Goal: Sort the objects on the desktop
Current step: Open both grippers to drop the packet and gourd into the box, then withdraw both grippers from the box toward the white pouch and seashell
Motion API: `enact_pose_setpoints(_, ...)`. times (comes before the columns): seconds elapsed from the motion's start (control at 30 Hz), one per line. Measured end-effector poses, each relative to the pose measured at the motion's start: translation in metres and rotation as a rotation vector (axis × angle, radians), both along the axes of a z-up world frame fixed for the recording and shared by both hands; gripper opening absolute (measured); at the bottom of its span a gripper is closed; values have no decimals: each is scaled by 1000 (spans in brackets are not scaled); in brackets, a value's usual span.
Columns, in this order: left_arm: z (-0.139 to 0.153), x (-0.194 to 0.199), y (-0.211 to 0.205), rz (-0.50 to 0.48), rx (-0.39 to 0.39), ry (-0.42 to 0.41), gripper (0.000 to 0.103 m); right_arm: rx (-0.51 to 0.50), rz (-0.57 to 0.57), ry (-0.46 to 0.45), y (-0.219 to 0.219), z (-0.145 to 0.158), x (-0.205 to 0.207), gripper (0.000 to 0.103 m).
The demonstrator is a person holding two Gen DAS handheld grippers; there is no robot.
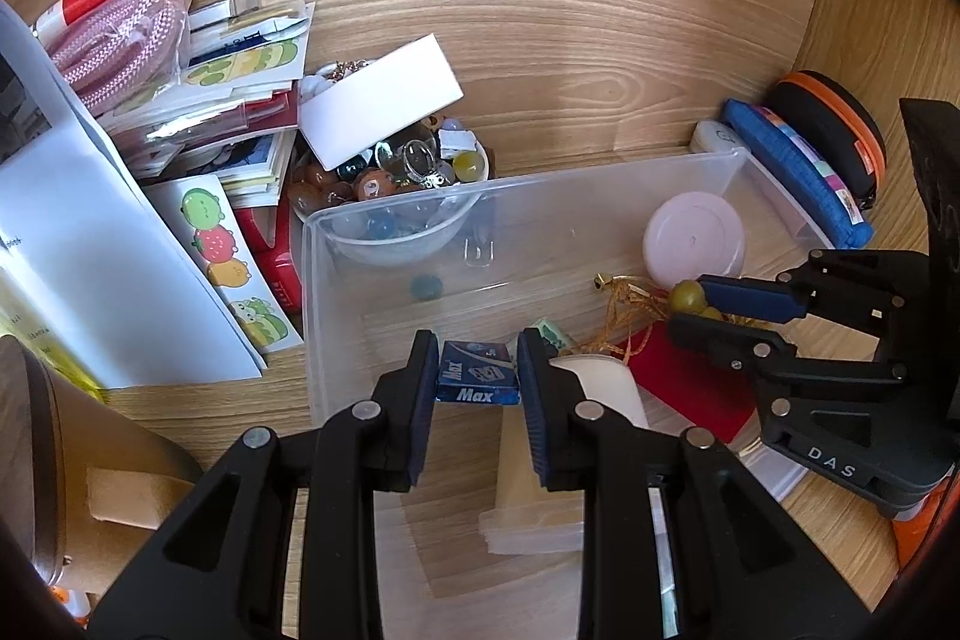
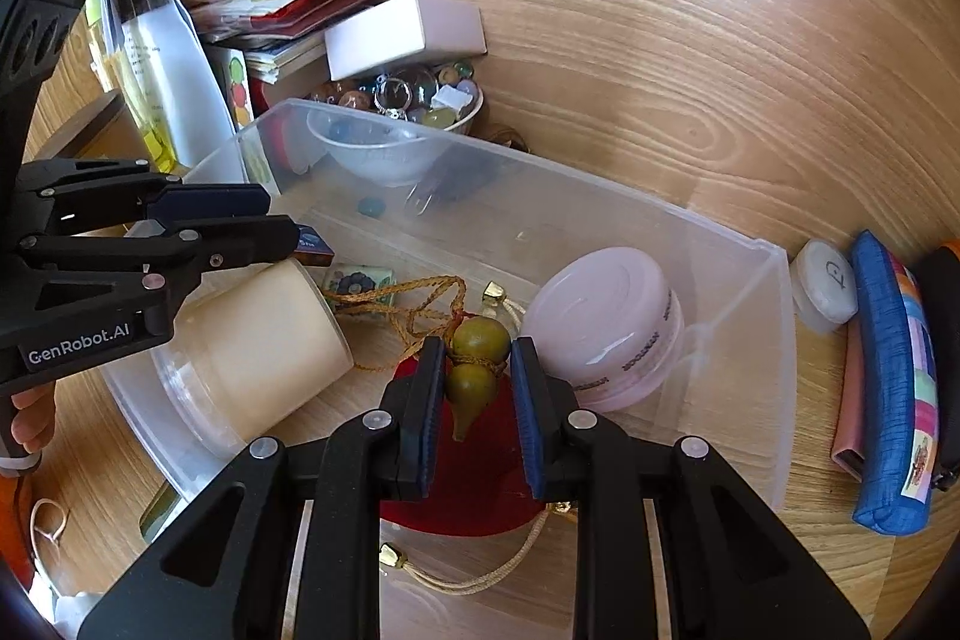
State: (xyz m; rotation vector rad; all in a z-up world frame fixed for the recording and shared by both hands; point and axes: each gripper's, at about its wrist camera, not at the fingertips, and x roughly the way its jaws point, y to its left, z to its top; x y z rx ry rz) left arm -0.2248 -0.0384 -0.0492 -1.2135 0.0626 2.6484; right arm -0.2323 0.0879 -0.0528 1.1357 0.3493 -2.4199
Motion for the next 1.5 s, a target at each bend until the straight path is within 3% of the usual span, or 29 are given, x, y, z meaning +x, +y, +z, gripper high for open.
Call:
enact_pose_setpoints(0.2,0,0,0,-5,3,2,26,1,4,10,1,1,1,22)
enact_pose_setpoints(0.4,1,2,-1,-4,13,2,29,-11,8,32,1,5,5,38)
enact_pose_setpoints(0.53,5,4,-1,-5,20,14,43,0,3,58,1,8,8,47)
enact_pose_setpoints(0.7,7,4,1,-5,15,21,46,-3,-7,76,3,14,9,52)
enact_pose_setpoints(0.97,26,17,3,22,-23,83,72,-4,-40,117,8,22,11,67)
enact_pose_setpoints(1.17,40,34,5,21,-41,115,80,-11,-43,144,11,36,21,68)
enact_pose_setpoints(1.33,53,50,3,39,-50,141,92,-19,-62,192,16,55,38,80)
enact_pose_setpoints(1.5,64,69,0,46,-25,149,93,-41,-75,224,29,73,58,80)
